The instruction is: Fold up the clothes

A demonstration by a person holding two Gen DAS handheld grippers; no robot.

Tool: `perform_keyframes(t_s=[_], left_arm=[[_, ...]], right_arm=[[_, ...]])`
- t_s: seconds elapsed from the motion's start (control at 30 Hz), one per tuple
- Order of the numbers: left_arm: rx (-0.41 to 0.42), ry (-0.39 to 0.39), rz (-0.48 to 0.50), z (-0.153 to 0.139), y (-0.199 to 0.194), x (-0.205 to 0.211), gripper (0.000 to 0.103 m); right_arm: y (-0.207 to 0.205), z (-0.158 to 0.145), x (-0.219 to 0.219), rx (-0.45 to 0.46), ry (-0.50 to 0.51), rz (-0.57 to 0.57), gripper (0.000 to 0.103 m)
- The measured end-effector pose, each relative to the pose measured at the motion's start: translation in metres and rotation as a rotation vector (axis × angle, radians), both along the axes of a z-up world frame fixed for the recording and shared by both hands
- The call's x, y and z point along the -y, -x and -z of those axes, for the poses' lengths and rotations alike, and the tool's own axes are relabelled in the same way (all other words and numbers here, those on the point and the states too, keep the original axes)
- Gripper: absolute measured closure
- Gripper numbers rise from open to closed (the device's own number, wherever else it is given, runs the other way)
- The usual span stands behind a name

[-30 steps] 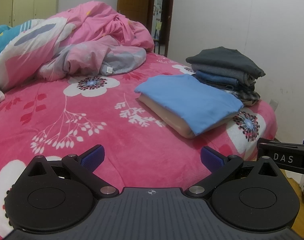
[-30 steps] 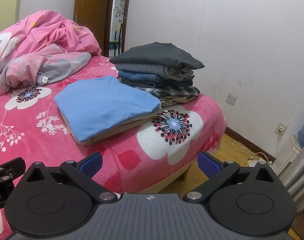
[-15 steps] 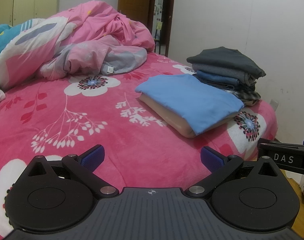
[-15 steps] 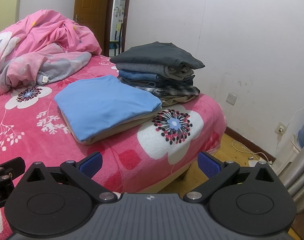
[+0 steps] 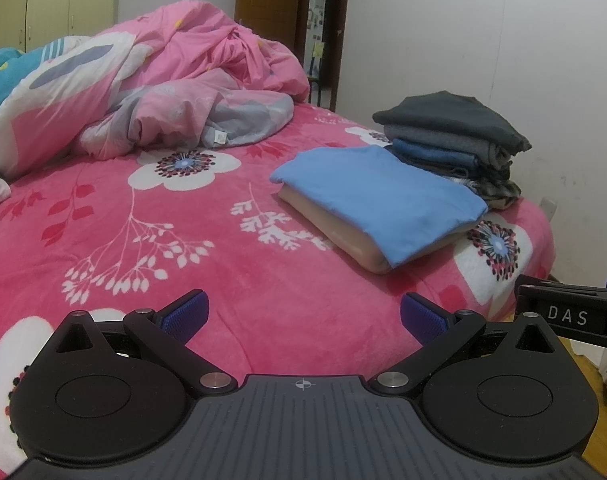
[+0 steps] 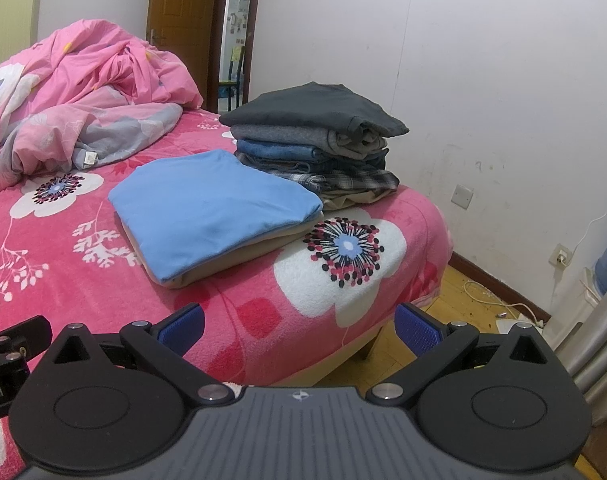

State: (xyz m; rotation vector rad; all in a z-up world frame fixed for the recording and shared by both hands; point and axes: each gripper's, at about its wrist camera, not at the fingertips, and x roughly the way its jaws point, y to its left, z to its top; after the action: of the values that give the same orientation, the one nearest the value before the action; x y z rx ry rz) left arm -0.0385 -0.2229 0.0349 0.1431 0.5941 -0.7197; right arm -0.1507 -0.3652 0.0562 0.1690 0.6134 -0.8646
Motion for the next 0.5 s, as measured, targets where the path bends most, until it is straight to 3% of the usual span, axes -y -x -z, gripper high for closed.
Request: perform_keyframes(t_s=[0.5], left_arm=[[0.0,-0.001,0.0,0.0006,0.0004,0.0002,0.0]], right_arm=[[0.0,0.0007,-0.0018,0.0,-0.001,0.001,0.0]])
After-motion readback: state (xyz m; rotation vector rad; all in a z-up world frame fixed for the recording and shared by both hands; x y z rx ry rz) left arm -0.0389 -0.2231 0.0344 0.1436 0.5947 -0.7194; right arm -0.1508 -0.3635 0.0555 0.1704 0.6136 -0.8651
